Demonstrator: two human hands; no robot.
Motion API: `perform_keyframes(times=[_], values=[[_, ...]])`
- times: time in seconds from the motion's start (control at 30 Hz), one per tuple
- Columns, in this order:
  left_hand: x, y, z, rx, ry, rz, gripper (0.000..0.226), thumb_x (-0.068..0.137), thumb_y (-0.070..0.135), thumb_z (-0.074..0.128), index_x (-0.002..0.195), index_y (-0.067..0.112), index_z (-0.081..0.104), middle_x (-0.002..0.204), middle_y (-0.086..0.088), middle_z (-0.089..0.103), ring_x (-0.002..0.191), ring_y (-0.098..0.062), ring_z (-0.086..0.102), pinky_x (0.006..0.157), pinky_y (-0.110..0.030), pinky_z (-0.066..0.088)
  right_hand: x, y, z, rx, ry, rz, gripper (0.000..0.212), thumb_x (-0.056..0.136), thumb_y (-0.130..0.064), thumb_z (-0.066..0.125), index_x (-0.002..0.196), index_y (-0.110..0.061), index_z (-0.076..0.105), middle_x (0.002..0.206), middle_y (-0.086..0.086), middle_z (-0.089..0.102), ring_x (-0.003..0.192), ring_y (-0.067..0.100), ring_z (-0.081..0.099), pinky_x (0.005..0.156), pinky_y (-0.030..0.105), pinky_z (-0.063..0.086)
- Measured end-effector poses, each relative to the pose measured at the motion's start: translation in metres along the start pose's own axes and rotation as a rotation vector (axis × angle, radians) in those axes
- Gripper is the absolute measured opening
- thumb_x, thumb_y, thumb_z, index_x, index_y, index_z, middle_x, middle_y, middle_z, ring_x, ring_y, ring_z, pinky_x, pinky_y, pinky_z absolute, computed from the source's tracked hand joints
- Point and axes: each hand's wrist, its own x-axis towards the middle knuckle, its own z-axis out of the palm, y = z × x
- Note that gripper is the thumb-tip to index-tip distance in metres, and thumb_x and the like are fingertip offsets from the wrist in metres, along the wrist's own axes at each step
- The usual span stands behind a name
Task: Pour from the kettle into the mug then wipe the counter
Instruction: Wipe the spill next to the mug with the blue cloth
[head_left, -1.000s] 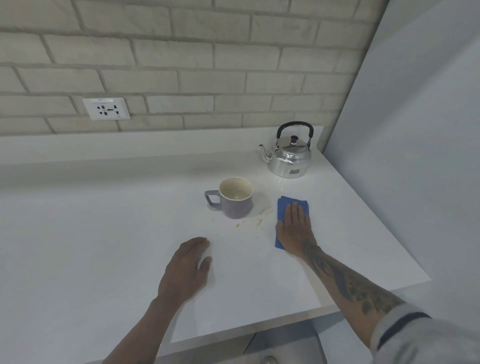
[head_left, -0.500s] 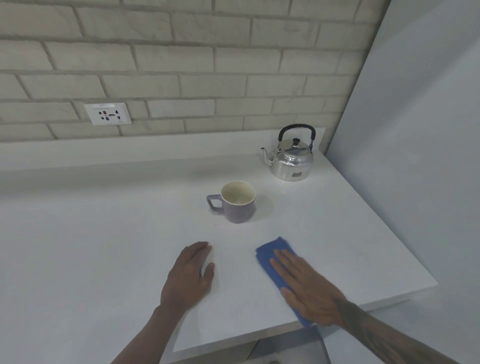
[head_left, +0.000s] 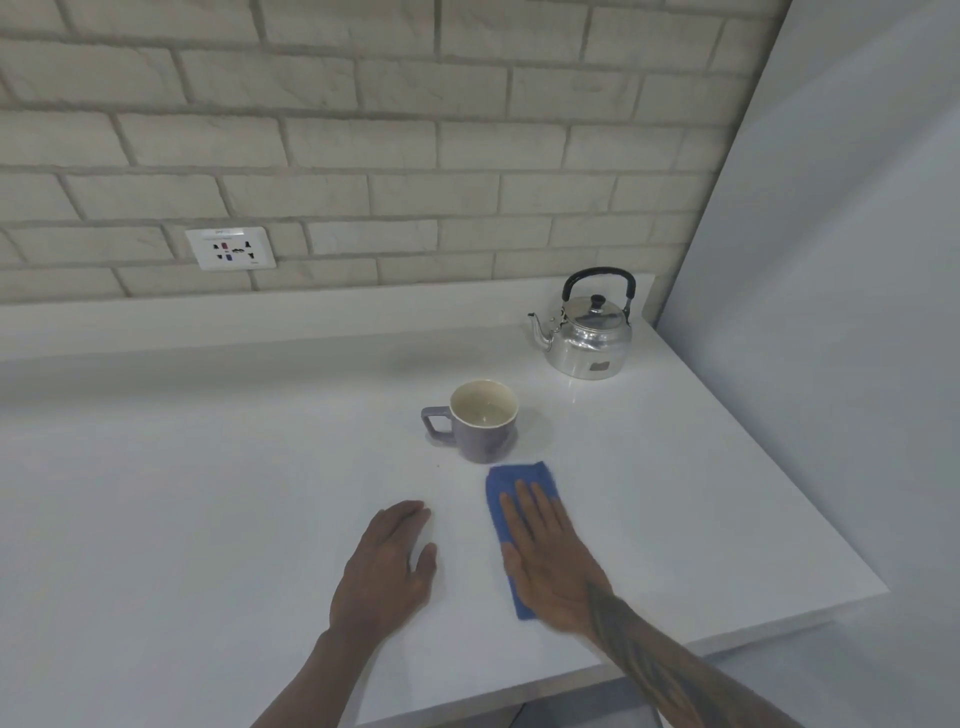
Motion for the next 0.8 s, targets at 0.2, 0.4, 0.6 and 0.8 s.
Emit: perform_keyframes(times=[0.2, 0.4, 0.6, 0.8], values=[[0.0, 0.002, 0.002, -0.02, 0.009, -0.001, 0.048, 0.092, 0.031, 0.054, 0.139, 0.02, 0.05, 0.142, 0.011, 0.045, 0.132, -0.007, 0.041, 0.104, -0.017, 0.032, -0.03, -0.006, -0.006, -0.054, -0.008, -0.292, 0.057, 0.101, -0.04, 0.02, 0.15, -0.01, 0.03, 0.155, 0.01, 0.033, 0.143, 0.028, 0.031, 0.11, 0.038, 0.015], [0.0, 0.007, -0.002, -0.084, 0.027, -0.112, 0.061, 0.09, 0.041, 0.055, 0.145, 0.024, 0.037, 0.147, 0.013, 0.036, 0.135, -0.003, 0.035, 0.101, -0.018, 0.033, 0.057, -0.041, -0.002, -0.081, -0.137, -0.348, 0.063, 0.1, -0.038, 0.003, 0.149, -0.008, 0.026, 0.157, 0.012, 0.03, 0.145, 0.028, 0.027, 0.12, 0.041, 0.007], [0.0, 0.01, -0.003, -0.062, 0.003, -0.142, 0.064, 0.089, 0.044, 0.053, 0.146, 0.025, 0.033, 0.151, 0.009, 0.034, 0.138, -0.004, 0.031, 0.101, -0.022, 0.036, 0.095, -0.056, -0.003, 0.046, -0.163, -0.283, 0.073, 0.092, -0.046, -0.013, 0.154, -0.01, 0.001, 0.163, 0.011, -0.004, 0.15, 0.027, -0.006, 0.122, 0.043, -0.004], [0.0, 0.009, -0.001, -0.024, -0.006, -0.162, 0.066, 0.092, 0.041, 0.053, 0.149, 0.017, 0.031, 0.155, 0.008, 0.027, 0.142, -0.008, 0.029, 0.108, -0.026, 0.035, 0.042, -0.016, -0.003, 0.034, -0.085, -0.25, 0.064, 0.101, -0.04, 0.002, 0.148, -0.008, 0.031, 0.156, 0.012, 0.031, 0.143, 0.028, 0.031, 0.121, 0.042, 0.009]])
